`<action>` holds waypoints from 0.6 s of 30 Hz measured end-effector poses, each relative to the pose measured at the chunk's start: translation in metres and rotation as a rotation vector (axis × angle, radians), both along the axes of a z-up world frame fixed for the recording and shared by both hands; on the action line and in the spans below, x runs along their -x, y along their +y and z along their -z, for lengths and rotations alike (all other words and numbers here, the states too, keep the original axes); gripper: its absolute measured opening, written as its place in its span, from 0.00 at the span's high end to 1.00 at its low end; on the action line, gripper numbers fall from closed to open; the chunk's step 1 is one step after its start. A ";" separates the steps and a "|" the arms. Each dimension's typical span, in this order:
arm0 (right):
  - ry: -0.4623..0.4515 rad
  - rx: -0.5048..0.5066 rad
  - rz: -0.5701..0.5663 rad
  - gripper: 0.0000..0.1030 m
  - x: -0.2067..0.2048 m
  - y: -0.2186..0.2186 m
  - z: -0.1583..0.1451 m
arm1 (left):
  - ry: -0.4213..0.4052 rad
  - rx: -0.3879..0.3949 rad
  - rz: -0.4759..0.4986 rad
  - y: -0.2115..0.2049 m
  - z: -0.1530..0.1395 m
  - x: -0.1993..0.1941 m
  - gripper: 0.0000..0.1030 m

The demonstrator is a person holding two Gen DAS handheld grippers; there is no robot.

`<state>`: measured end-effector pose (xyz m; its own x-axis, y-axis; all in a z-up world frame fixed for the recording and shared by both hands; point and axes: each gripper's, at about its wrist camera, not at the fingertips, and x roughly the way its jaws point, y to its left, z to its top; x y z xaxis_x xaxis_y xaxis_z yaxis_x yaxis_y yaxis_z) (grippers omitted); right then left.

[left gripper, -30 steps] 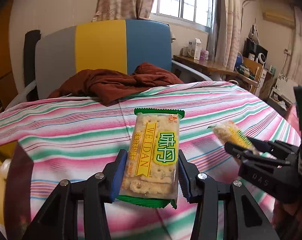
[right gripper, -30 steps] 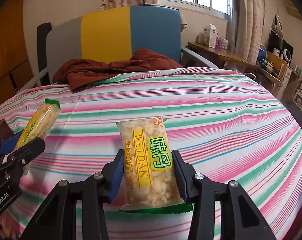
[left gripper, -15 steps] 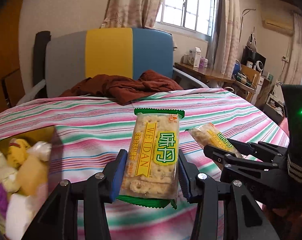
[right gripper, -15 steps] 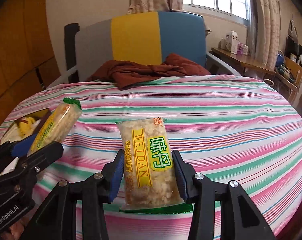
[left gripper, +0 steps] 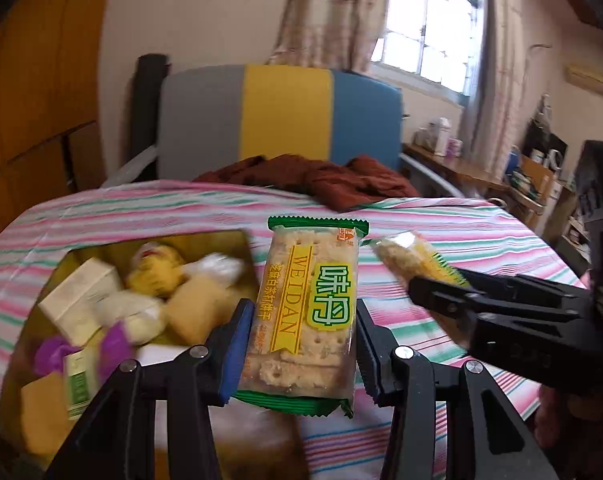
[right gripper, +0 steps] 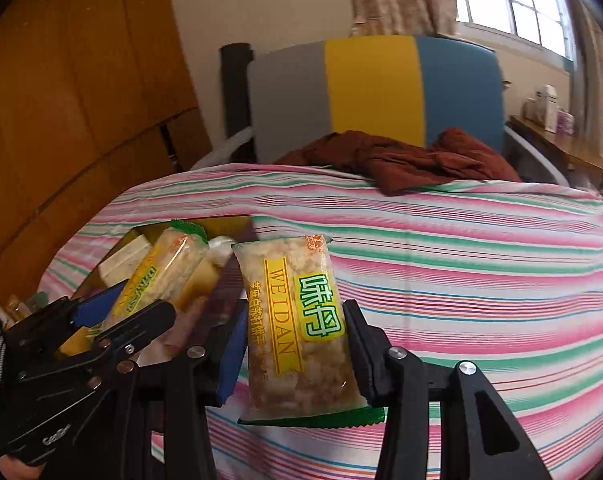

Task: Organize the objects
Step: 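Carry both WEIDAN snack packs over the gold tray with both tools, then open both tools to drop the snack packs into the tray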

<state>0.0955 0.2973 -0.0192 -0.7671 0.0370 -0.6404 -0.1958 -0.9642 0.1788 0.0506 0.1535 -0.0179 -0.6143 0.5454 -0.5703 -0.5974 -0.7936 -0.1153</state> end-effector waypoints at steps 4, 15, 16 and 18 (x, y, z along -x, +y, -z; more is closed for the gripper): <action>-0.004 0.032 -0.064 0.55 0.016 -0.024 -0.001 | -0.021 0.007 -0.075 -0.036 0.005 0.012 0.53; -0.025 0.047 -0.163 0.55 0.060 -0.072 -0.002 | -0.082 0.065 -0.135 -0.095 0.029 0.024 0.53; -0.030 0.050 -0.169 0.55 0.065 -0.075 -0.001 | -0.087 0.072 -0.135 -0.097 0.031 0.024 0.53; -0.034 0.055 -0.175 0.55 0.072 -0.082 0.000 | -0.117 0.080 -0.099 -0.096 0.035 0.026 0.53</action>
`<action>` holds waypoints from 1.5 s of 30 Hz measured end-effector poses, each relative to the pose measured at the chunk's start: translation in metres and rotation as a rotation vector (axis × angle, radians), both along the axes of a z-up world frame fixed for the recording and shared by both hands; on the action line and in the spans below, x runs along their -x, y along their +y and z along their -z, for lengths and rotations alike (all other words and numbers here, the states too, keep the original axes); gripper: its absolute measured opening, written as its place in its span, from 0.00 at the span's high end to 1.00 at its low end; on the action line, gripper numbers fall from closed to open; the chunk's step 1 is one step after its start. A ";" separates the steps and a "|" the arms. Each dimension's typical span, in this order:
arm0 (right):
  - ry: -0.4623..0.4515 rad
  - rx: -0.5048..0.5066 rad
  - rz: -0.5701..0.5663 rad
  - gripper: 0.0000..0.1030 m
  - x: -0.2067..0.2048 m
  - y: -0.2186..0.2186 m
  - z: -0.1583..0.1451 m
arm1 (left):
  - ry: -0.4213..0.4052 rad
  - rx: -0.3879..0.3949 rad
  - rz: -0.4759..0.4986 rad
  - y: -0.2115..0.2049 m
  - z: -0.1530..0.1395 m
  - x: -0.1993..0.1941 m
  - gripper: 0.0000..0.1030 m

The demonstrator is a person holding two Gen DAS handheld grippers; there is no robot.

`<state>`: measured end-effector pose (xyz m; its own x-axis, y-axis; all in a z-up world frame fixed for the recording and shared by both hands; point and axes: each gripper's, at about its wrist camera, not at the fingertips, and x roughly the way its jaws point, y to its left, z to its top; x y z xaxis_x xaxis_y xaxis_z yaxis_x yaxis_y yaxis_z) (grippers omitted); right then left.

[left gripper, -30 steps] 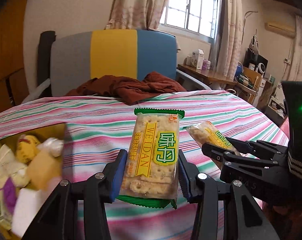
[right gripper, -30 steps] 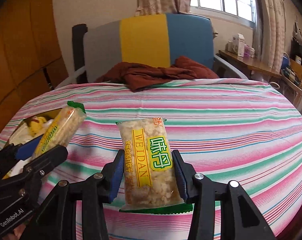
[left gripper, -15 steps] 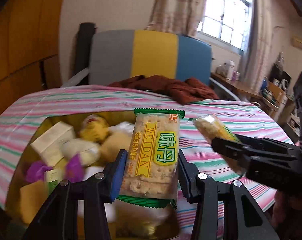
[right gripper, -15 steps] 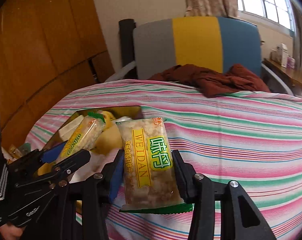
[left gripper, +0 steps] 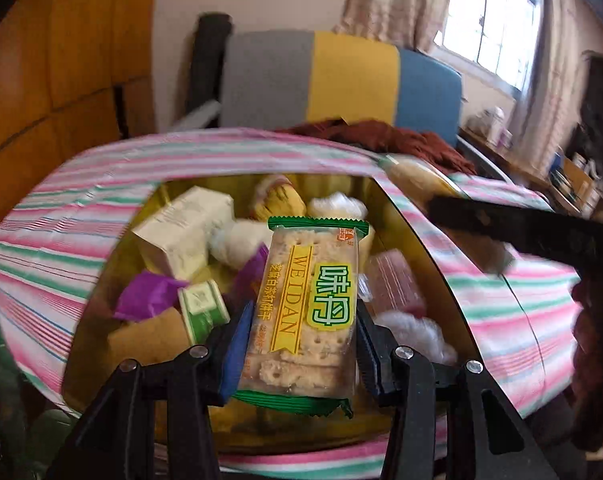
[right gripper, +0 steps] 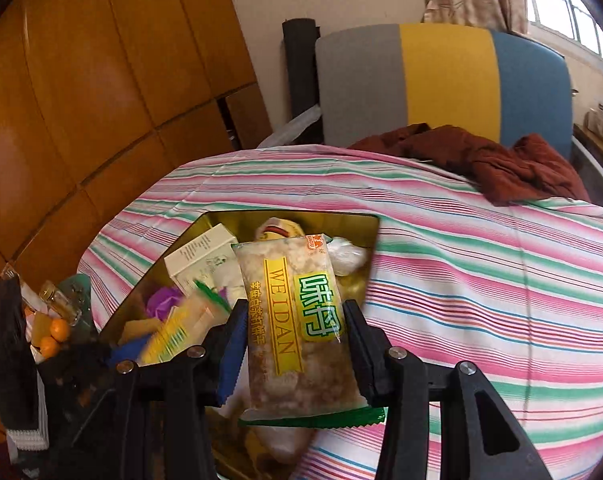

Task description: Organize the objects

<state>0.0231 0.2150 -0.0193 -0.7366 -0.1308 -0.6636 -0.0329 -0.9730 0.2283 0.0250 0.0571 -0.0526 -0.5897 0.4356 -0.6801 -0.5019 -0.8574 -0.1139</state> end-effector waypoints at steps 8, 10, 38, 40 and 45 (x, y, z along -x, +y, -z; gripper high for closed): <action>-0.045 0.051 0.005 0.54 0.034 -0.009 0.008 | 0.005 0.093 0.115 0.010 0.010 -0.005 0.46; -0.071 0.078 0.000 0.54 0.047 -0.011 0.014 | 0.003 0.061 0.098 0.004 0.006 -0.004 0.29; -0.138 -0.092 0.079 0.36 0.004 -0.035 0.000 | 0.004 0.086 -0.383 -0.048 -0.042 0.005 0.00; -0.144 -0.119 0.098 0.36 0.001 -0.036 -0.001 | 0.016 0.119 -0.400 -0.047 -0.045 0.003 0.00; -0.155 -0.134 0.113 0.36 -0.005 -0.037 -0.004 | 0.025 0.178 -0.452 -0.047 -0.047 0.000 0.00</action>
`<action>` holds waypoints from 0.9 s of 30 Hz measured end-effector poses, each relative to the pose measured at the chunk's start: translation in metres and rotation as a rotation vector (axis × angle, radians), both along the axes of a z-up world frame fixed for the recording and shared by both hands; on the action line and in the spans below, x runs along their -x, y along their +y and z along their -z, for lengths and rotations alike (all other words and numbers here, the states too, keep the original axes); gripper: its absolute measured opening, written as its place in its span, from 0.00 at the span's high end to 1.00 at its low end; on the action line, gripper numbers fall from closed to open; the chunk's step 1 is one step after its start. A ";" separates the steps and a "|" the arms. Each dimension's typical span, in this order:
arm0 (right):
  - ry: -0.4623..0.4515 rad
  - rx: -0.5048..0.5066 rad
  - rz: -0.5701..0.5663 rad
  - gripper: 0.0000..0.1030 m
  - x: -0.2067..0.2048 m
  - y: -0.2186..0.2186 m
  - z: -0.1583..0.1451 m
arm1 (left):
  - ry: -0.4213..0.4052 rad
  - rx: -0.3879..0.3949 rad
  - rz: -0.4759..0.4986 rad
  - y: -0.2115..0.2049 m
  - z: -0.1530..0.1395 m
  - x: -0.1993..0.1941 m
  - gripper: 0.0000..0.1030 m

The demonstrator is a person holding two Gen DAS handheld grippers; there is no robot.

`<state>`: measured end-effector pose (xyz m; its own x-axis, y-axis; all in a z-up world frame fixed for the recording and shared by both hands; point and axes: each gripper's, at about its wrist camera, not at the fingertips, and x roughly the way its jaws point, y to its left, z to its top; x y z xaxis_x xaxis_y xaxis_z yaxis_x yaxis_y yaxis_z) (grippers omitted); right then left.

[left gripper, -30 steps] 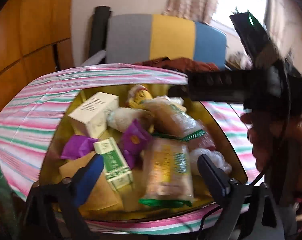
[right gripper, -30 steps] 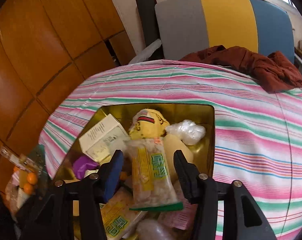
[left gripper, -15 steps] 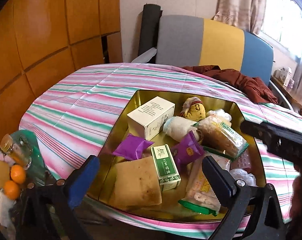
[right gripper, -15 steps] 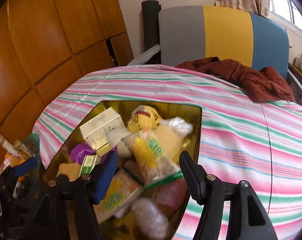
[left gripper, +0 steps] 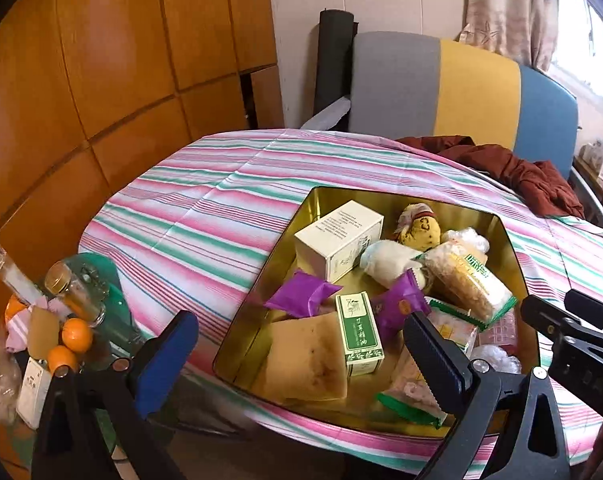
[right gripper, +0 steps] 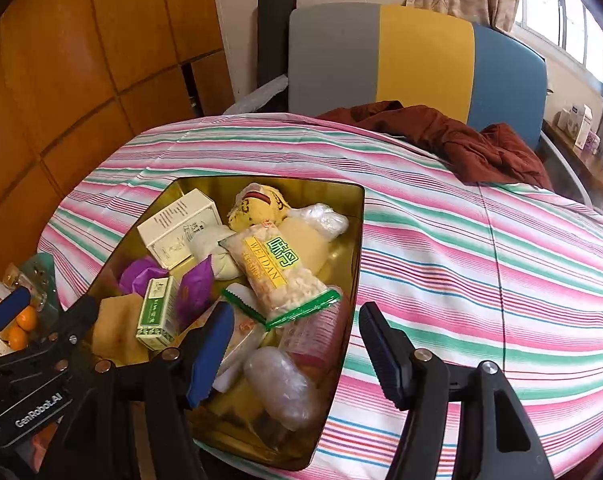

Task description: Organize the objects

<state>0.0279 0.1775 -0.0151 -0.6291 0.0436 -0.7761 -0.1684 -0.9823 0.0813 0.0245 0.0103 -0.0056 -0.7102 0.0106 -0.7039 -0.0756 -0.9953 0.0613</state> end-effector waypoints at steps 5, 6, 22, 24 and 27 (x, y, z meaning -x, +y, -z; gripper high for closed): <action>-0.006 -0.018 -0.002 0.36 -0.003 -0.006 -0.001 | -0.022 -0.030 0.004 0.000 -0.001 -0.001 0.00; -0.006 -0.017 -0.004 0.36 -0.003 -0.007 -0.001 | -0.027 -0.027 0.003 0.000 -0.001 -0.001 0.00; -0.003 -0.023 -0.010 0.36 0.000 -0.013 -0.003 | -0.075 0.010 0.010 0.005 -0.004 0.004 0.00; -0.004 -0.025 -0.006 0.36 0.000 -0.013 -0.003 | -0.079 0.013 0.015 0.006 -0.003 0.004 0.00; -0.006 -0.023 0.005 0.36 0.000 -0.011 -0.002 | -0.089 0.004 0.022 0.007 -0.004 0.005 0.00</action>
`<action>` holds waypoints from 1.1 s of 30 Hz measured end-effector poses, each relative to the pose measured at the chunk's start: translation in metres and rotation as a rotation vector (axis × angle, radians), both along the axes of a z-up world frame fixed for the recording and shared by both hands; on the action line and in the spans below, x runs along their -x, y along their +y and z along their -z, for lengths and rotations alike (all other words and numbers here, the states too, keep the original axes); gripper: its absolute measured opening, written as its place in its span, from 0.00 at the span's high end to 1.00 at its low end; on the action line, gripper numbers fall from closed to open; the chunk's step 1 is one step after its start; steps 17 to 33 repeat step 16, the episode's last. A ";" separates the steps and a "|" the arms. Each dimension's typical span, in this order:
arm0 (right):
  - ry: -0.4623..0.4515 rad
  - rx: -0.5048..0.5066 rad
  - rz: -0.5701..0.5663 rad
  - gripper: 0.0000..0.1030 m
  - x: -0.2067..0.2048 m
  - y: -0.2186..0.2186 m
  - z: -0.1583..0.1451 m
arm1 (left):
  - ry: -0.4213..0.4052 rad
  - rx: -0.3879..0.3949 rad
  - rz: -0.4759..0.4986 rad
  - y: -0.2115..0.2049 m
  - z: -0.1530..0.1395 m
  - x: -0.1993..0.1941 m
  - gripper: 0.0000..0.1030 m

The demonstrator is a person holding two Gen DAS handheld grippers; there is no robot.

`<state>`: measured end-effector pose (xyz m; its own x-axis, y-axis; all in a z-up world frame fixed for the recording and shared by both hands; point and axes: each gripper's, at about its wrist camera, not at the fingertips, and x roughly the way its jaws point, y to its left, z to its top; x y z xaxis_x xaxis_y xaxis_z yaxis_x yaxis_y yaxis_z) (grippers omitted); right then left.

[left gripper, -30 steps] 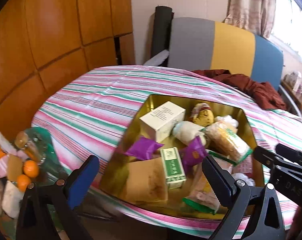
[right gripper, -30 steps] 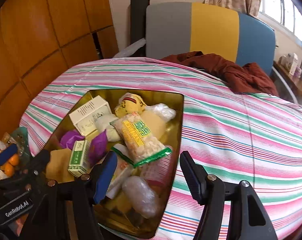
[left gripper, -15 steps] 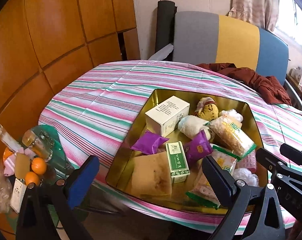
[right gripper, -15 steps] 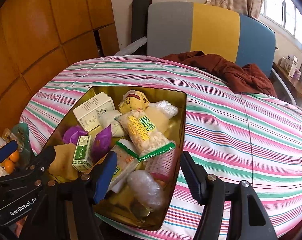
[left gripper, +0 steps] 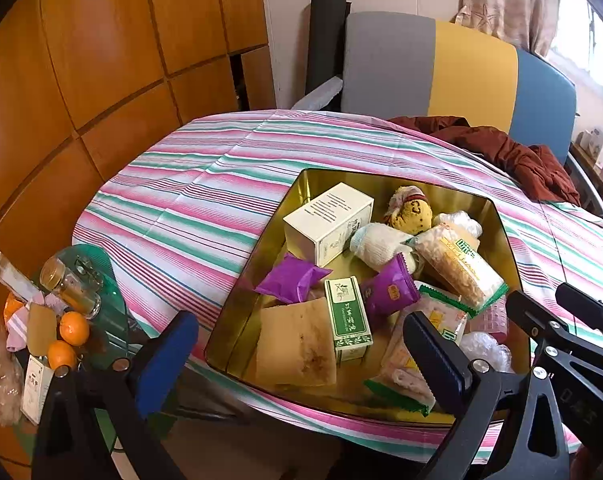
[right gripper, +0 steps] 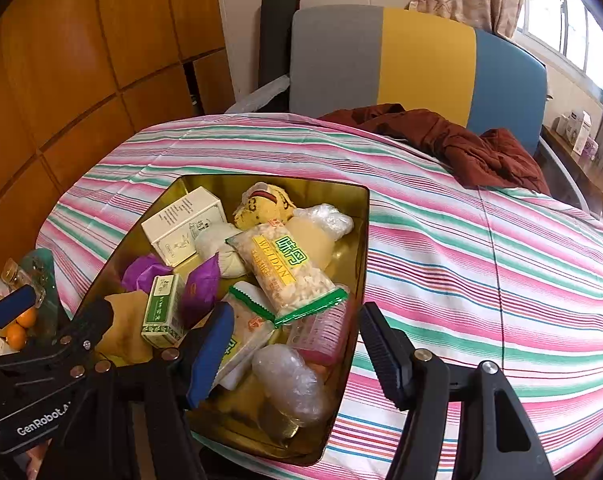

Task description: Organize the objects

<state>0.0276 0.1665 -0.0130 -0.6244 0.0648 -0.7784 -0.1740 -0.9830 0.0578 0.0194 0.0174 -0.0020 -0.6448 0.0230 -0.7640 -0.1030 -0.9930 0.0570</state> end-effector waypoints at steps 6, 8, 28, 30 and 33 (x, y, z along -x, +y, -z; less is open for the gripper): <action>0.003 -0.003 -0.001 0.36 0.000 0.000 0.000 | 0.000 0.008 -0.003 0.000 0.000 0.002 0.00; 0.007 -0.007 0.003 0.36 0.000 0.001 -0.001 | -0.003 0.003 0.000 0.000 0.001 0.002 0.00; 0.005 0.002 0.001 0.36 0.000 0.001 0.001 | 0.012 0.004 -0.011 0.001 0.001 0.000 0.00; 0.005 0.002 0.001 0.36 0.000 0.001 0.001 | 0.012 0.004 -0.011 0.001 0.001 0.000 0.00; 0.005 0.002 0.001 0.36 0.000 0.001 0.001 | 0.012 0.004 -0.011 0.001 0.001 0.000 0.00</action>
